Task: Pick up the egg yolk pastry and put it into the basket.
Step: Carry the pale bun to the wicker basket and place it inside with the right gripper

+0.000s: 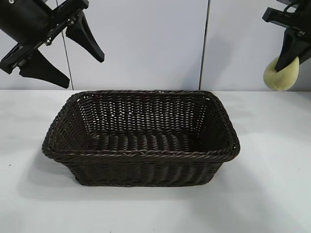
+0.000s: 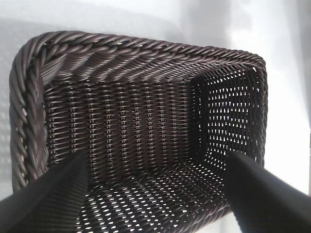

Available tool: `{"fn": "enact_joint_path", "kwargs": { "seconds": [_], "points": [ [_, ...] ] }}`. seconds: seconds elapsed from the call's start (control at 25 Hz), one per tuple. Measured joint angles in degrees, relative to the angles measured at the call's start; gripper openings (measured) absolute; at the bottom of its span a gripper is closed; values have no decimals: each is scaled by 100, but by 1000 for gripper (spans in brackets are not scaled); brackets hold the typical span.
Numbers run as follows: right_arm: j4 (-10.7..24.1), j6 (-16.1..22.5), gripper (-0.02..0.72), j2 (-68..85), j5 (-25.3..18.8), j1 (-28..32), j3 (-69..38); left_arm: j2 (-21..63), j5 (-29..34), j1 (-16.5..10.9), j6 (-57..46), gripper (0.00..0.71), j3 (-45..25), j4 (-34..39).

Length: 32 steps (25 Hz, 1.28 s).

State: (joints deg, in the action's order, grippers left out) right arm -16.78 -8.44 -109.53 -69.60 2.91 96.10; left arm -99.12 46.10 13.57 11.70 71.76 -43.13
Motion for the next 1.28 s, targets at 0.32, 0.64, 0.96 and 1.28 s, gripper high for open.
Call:
{"fn": "enact_joint_path", "kwargs": {
  "seconds": [0.32, 0.64, 0.96, 1.28],
  "points": [
    [-23, -38, 24, 11, -10, -1045, 0, 0, 0, 0, 0, 565, 0, 0],
    [-35, 142, 24, 11, 18, -2169, 0, 0, 0, 0, 0, 565, 0, 0],
    [-17, 382, 24, -171, 228, -2826, 0, 0, 0, 0, 0, 565, 0, 0],
    [-10, 431, 24, -762, 506, -2864, 0, 0, 0, 0, 0, 565, 0, 0]
  ]
}}
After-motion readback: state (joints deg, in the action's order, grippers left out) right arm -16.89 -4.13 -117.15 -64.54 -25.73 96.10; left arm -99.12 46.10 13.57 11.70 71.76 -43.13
